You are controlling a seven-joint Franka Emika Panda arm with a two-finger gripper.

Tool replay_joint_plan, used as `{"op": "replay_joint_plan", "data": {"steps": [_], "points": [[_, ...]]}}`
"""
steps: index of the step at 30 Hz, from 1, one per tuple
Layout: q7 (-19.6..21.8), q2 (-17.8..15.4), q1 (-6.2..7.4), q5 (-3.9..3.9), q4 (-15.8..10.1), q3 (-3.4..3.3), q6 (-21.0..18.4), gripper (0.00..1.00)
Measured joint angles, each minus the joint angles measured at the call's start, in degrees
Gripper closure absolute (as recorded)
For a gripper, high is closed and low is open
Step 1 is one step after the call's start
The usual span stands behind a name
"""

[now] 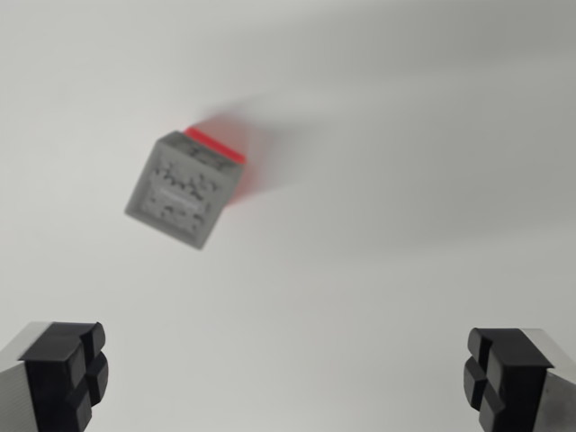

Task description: Destack cube

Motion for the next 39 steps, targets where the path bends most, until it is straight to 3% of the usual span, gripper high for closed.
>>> {"op": "replay_joint_plan", "data": {"steps": [25, 29, 39], "points": [[30.2, 5.7, 6.01, 1.37, -3.9, 0.19, 9.5, 0.00], [32.0, 6.8, 6.55, 1.48, -4.4, 0.22, 11.1, 0.00], [32.1, 11.0, 6.45, 1.72, -5.5, 0.18, 16.3, 0.00]]}}
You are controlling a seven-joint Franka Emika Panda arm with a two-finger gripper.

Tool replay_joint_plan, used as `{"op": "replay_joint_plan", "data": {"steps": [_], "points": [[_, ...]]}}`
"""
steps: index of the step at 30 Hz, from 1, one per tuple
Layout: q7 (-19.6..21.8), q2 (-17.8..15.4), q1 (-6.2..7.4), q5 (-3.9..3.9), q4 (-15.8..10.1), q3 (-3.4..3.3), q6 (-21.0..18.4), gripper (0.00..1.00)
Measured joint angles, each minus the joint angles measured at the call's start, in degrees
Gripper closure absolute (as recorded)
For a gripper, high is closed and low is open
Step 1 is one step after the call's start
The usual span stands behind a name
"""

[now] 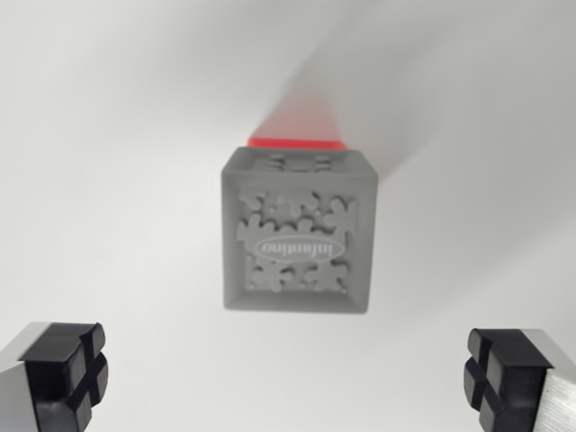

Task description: Destack cube

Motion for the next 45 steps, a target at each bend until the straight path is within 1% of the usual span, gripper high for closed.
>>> {"op": "replay_joint_plan", "data": {"steps": [11, 18, 26, 37, 38, 45], "points": [[0.0, 4.5, 0.00, 0.25, -0.3, 0.02, 4.8, 0.00], [-0.1, 6.9, 0.00, 0.41, -0.3, 0.07, 7.3, 0.00], [-0.1, 9.2, -0.11, 0.52, -0.2, 0.19, 9.4, 0.00], [-0.1, 10.8, -0.19, 0.54, 0.1, 0.30, 10.8, 0.00], [-0.1, 10.9, -0.19, 0.54, 0.1, 0.30, 10.8, 1.00], [-0.1, 10.9, -0.19, 0.54, 0.1, 0.31, 10.8, 1.00]]}}
